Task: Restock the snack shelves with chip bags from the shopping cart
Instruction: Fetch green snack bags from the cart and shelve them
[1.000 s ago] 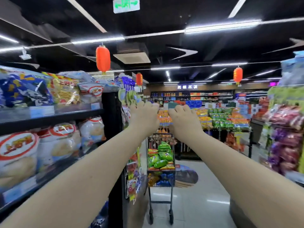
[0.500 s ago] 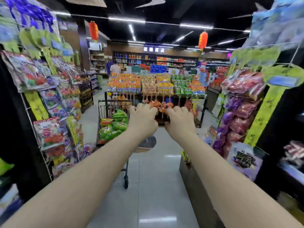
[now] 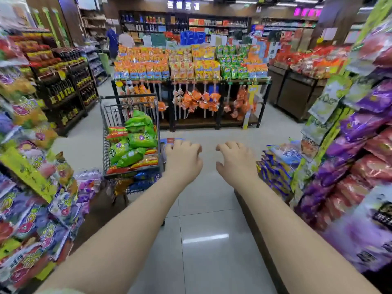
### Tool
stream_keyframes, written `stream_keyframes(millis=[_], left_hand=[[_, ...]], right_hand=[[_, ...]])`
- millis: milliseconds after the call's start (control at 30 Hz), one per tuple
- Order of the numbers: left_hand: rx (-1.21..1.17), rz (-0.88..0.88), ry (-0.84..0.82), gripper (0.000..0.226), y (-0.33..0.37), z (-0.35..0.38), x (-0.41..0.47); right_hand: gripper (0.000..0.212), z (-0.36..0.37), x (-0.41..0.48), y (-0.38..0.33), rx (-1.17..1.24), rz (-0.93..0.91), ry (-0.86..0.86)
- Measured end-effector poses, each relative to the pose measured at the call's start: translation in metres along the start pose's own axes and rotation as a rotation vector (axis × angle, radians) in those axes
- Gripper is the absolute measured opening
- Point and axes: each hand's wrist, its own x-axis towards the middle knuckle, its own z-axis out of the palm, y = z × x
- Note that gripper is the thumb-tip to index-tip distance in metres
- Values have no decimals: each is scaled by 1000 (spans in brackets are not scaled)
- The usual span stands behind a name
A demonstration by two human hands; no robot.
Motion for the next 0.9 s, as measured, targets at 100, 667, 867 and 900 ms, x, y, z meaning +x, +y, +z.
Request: stream_keyframes(millis=[100, 667, 867, 900], left_hand=[[-13, -18, -53, 31, -27, 48, 41], [-40, -406, -207, 40, -149, 270, 285], [17, -648, -170, 40, -204, 298, 355], [17, -705, -176, 39, -216, 303, 361]], right_hand=[[42, 49, 43, -5, 87, 25, -99], [45, 291, 330, 44, 312, -213, -401], [44, 364, 445, 31, 437, -398, -478], [44, 376, 465, 23, 451, -421, -496]])
